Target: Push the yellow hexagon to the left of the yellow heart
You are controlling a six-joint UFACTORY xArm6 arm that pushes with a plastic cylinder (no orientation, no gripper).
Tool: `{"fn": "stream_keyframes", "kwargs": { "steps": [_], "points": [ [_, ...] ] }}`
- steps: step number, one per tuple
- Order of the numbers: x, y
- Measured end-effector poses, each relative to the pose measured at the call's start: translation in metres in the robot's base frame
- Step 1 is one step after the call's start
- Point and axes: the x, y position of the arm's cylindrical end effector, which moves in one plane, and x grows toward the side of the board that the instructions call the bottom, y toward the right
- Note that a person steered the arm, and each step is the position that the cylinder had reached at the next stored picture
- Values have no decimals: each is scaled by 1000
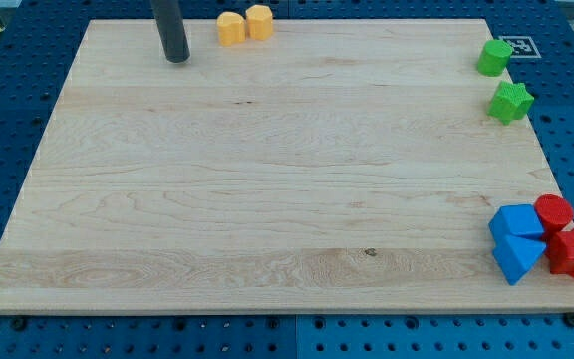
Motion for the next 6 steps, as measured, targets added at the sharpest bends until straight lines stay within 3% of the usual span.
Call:
{"fn": "stream_keyframes", "kwargs": {
  "steps": [3, 6],
  "points": [
    [-42, -25],
    [-48, 13]
  ]
}}
